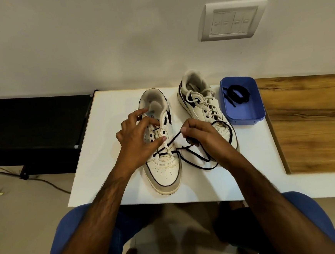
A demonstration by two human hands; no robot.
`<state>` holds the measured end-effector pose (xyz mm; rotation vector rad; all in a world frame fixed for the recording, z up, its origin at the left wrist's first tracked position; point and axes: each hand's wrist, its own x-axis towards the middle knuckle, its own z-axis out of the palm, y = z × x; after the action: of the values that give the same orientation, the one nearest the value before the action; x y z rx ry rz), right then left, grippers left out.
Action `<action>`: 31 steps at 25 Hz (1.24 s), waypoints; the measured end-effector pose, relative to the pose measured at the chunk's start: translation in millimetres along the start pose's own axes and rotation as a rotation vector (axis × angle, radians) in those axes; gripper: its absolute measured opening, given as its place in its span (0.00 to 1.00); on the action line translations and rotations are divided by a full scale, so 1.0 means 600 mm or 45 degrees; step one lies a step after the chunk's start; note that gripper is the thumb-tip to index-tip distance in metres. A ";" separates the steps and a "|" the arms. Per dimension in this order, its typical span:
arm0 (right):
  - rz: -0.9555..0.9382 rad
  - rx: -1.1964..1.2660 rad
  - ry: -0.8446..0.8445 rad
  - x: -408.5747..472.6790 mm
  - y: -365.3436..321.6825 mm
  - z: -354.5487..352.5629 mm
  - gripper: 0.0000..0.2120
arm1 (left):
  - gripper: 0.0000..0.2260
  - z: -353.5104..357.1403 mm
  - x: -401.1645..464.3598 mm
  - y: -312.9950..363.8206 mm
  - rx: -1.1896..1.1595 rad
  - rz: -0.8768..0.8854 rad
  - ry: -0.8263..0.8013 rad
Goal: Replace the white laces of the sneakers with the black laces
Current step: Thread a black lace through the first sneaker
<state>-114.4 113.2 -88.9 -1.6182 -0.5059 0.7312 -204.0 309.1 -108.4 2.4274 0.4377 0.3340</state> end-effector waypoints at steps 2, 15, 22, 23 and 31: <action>0.117 0.022 0.031 0.009 -0.014 -0.013 0.12 | 0.21 0.002 -0.008 0.003 0.055 0.094 0.056; -0.364 -0.913 0.029 0.146 -0.126 -0.059 0.15 | 0.08 0.019 -0.034 0.025 0.453 0.608 -0.197; -0.357 -1.461 0.179 0.035 -0.036 -0.057 0.18 | 0.04 0.028 -0.039 0.033 0.307 0.563 -0.174; -0.340 -1.442 0.131 0.014 -0.021 -0.051 0.20 | 0.03 0.026 -0.038 0.030 0.229 0.527 -0.176; 0.025 -0.086 -0.221 -0.039 -0.025 -0.054 0.13 | 0.02 0.018 -0.038 0.019 0.118 0.435 -0.235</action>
<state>-106.6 76.9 -67.4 -1.6320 -0.6464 0.8825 -218.8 285.9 -112.4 2.5933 -0.0461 0.2336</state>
